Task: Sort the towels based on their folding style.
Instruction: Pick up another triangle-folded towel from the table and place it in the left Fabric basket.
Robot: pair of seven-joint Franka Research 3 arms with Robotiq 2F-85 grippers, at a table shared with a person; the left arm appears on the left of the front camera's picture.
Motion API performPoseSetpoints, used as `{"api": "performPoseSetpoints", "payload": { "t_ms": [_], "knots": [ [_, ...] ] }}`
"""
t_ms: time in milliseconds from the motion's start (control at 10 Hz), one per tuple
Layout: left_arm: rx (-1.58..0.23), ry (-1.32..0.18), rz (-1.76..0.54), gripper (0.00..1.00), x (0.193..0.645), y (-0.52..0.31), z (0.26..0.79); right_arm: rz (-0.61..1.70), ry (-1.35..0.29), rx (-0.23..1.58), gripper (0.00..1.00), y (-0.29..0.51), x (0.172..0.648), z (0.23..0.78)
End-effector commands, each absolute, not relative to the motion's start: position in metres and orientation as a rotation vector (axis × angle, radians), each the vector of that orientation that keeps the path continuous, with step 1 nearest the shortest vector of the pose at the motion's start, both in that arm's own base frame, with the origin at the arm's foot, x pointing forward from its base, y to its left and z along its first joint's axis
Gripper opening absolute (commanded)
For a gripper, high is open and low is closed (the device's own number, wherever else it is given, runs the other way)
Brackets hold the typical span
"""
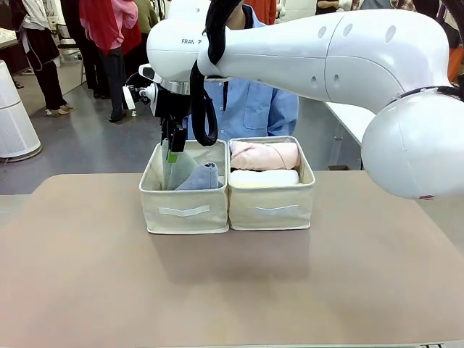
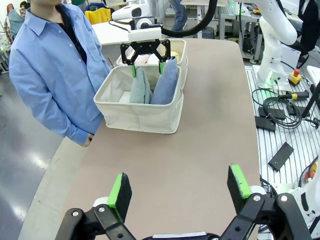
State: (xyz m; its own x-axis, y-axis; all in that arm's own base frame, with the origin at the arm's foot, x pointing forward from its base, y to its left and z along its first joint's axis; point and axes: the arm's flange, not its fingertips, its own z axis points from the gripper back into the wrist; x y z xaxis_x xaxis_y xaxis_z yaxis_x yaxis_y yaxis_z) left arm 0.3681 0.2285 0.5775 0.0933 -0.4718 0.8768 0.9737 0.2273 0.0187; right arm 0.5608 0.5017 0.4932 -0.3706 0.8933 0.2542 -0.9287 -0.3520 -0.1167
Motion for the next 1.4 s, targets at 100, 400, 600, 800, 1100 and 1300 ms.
{"api": "performPoseSetpoints", "payload": {
  "t_ms": [100, 400, 600, 800, 1100, 1300],
  "knots": [
    [-0.706, -0.939, -1.207, 1.0, 0.366, 0.228, 0.578, 1.947, -0.297, 0.197, 1.0, 0.503, 0.567, 0.504],
    [-0.706, -0.939, -1.207, 1.0, 0.366, 0.228, 0.578, 1.965, -0.344, 0.169, 1.0, 0.5, 0.562, 0.524],
    [-0.706, -0.939, -1.207, 1.0, 0.366, 0.228, 0.578, 1.999, -0.345, 0.123, 1.0, 0.463, 0.515, 0.579],
    [-0.706, -0.939, -1.207, 1.0, 0.366, 0.228, 0.578, 1.904, -0.428, 0.032, 1.0, 0.389, 0.468, 0.617],
    [-0.706, -0.939, -1.207, 1.0, 0.366, 0.228, 0.578, 1.729, -0.433, 0.022, 1.0, 0.29, 0.416, 0.615],
    [-0.706, -0.939, -1.207, 1.0, 0.366, 0.228, 0.578, 1.614, -0.408, 0.061, 1.0, 0.239, 0.405, 0.598]
  ]
}}
